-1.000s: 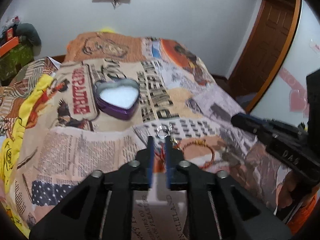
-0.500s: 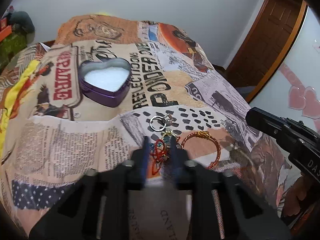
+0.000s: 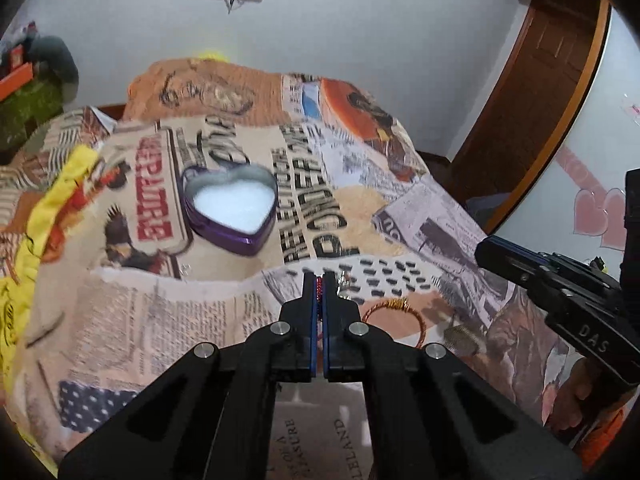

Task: Organize jewelry
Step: 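Carry the held pieces in both tools toward the purple heart tin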

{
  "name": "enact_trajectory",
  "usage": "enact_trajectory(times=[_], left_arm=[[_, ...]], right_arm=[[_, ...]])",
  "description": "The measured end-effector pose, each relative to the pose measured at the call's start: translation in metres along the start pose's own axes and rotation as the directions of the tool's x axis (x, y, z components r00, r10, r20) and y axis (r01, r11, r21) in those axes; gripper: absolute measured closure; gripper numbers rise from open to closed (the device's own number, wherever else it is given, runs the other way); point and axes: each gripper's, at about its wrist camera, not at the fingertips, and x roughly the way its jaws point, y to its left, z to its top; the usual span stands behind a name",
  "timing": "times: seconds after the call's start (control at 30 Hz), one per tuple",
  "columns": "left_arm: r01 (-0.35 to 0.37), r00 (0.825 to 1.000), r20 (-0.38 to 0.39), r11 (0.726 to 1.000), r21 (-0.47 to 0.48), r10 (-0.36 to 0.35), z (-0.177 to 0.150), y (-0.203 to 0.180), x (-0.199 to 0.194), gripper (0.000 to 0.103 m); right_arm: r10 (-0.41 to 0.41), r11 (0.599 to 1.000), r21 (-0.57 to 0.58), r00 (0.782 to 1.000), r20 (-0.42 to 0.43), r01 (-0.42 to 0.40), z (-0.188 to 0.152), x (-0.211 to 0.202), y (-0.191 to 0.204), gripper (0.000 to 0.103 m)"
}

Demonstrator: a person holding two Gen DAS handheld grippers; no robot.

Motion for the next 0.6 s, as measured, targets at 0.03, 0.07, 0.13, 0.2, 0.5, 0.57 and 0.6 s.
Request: enact_trajectory(times=[0.03,0.07,0.13,0.2,0.5,0.57,0.6], left_arm=[[-0.006,1.0,0.007,1.0,0.007,0.006,0.002,-0.001,-0.003,0.103],[-0.011,1.0,0.013,1.0,0.012,0.011,0.003,-0.001,-0.006,0.103],[-0.013,1.0,0.024,1.0,0.015,0.013,0.007,0.0,-0.012,0.103],[-0.01,0.999,0.034,1.0,0.017,0.009,0.01,0.0,-0.017,0.103],[-0.057,0.994,0.101,0.997,0.056,0.051,0.034,0.003,-0.039,0.103],[-0.065,0.992,0.114,0.996,0.062,0.057,0.04,0.004,-0.041,0.103],[-0.07,0.991,0.119,0.995,0.066,0.062,0.043,0.005,-0.041,0.103]], right_arm=[[-0.001,1.0,-0.002,1.0,0.007,0.001,0.002,-0.001,0.001,0.095],[-0.002,1.0,-0.004,1.0,0.012,0.002,0.004,-0.002,0.002,0.095],[-0.002,1.0,-0.005,1.0,0.023,0.003,0.007,-0.004,0.002,0.095],[-0.001,1.0,-0.007,1.0,0.031,0.001,0.01,-0.005,0.004,0.095],[0.0,0.999,-0.035,0.998,0.062,0.003,0.029,-0.002,0.013,0.095],[0.003,0.999,-0.041,0.997,0.072,0.0,0.035,-0.002,0.015,0.095],[0.004,0.999,-0.045,0.997,0.077,-0.001,0.038,-0.001,0.016,0.095]])
